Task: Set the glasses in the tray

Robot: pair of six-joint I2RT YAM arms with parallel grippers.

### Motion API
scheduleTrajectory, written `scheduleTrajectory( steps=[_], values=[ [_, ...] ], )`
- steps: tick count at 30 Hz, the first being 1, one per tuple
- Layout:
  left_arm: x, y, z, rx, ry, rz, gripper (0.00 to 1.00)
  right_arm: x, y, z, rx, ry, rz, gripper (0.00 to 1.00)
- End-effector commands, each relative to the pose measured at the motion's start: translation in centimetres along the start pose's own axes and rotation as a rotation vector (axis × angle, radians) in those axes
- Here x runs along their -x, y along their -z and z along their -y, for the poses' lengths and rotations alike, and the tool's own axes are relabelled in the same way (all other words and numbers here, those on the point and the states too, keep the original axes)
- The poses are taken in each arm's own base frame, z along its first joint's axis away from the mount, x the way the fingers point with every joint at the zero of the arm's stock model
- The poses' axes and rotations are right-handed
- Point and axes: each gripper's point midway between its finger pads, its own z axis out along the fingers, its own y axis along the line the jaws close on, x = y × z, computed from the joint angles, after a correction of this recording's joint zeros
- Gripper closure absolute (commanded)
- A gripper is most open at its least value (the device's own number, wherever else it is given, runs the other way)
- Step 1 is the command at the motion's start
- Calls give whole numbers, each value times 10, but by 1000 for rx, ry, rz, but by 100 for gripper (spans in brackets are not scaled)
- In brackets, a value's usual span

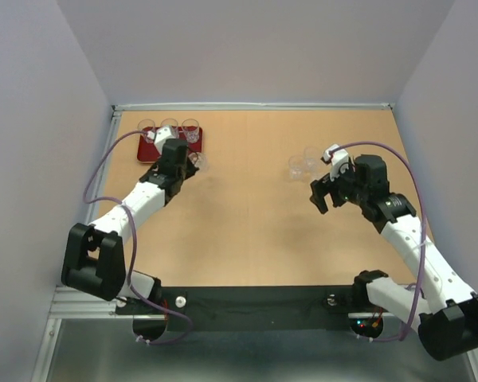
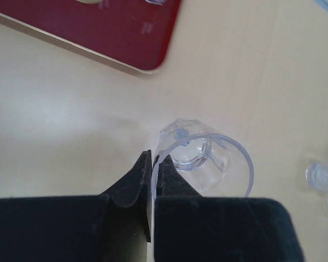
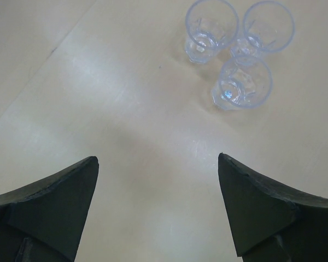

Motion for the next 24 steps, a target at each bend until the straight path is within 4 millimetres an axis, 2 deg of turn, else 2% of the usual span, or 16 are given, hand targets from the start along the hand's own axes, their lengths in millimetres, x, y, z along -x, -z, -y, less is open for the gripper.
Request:
scheduleTrajectory(
  steps=[1, 2, 3, 4, 5, 8, 9, 10, 11, 12, 13, 14, 15, 17, 19, 24],
  values=[
    [44, -8, -32, 40, 143, 63, 100, -7, -7, 10, -12, -19, 61, 5],
    [57, -12, -36, 55, 181, 85, 100, -8, -7, 13, -19, -28, 58, 5],
    [62, -15, -44, 86, 196, 82, 100, -8, -5, 19, -49, -34, 59, 5],
    [66, -21, -63, 147, 219, 77, 100, -7, -3, 20, -52, -34, 64, 5],
    [84, -22, -62, 156, 239, 103, 100, -7, -1, 19, -50, -27, 73, 5],
    [96, -38, -89, 249, 274, 88, 100, -7, 0, 16, -41, -37, 79, 5],
    [114, -41, -89, 255, 290, 114, 100, -7, 2, 17, -47, -32, 86, 5],
    [115, -44, -97, 285, 294, 103, 100, -7, 3, 18, -55, -32, 86, 5],
    [112, -56, -113, 328, 306, 80, 100, -7, 4, 19, -64, -27, 88, 5],
    [121, -60, -108, 319, 305, 77, 100, -7, 5, 21, -74, -25, 90, 5],
    [127, -65, -120, 339, 322, 74, 100, -7, 6, 23, -83, -22, 89, 5],
    [118, -78, -129, 360, 320, 29, 100, -7, 6, 24, -88, -20, 89, 5],
    [132, -82, -133, 363, 331, 41, 100, -7, 7, 25, -95, -19, 90, 5],
    [136, -94, -144, 384, 331, 19, 100, -7, 8, 26, -103, -19, 94, 5],
    [133, -102, -153, 404, 331, -2, 100, -6, 10, 26, -107, -18, 100, 5],
    [147, -112, -165, 432, 329, 8, 100, -6, 11, 29, -121, -17, 101, 5]
  ],
)
